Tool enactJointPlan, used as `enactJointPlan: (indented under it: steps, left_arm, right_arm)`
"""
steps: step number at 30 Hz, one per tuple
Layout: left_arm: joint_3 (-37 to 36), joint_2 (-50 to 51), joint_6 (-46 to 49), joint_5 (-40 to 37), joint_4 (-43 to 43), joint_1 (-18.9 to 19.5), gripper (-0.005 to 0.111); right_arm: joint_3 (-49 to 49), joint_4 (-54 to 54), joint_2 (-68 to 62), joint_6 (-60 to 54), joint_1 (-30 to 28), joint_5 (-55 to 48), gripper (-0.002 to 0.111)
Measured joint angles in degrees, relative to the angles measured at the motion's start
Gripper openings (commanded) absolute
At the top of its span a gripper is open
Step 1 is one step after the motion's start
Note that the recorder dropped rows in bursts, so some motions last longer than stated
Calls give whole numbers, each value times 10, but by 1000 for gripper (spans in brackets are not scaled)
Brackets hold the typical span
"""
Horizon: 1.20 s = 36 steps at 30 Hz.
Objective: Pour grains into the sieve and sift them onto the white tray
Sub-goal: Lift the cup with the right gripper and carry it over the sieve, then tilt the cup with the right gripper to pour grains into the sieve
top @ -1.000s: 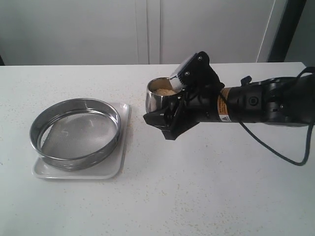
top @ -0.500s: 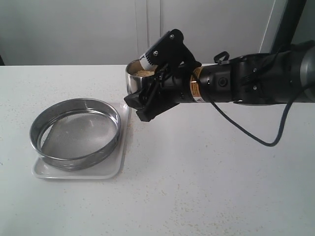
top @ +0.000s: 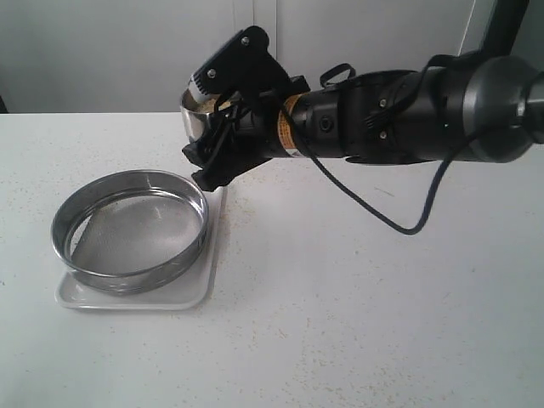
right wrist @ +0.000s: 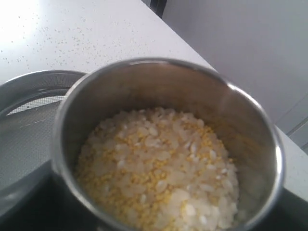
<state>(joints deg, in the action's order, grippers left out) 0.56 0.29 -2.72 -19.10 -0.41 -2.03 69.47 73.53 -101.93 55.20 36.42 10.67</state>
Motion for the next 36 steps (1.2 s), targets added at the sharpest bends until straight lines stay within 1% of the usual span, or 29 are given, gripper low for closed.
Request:
enactJointPlan:
  steps: [5, 18, 28, 36]
  left_arm:
    - [0, 0, 0, 0, 0, 0, 0]
    - [0, 0, 0, 0, 0, 0, 0]
    - [0, 0, 0, 0, 0, 0, 0]
    - [0, 0, 0, 0, 0, 0, 0]
  right_arm:
    - [33, 0, -30, 1, 25, -30, 0]
    - [106, -1, -98, 1, 69, -111, 0]
    - [152, -1, -139, -42, 98, -195, 0]
    - [177, -1, -171, -100, 119, -264, 0]
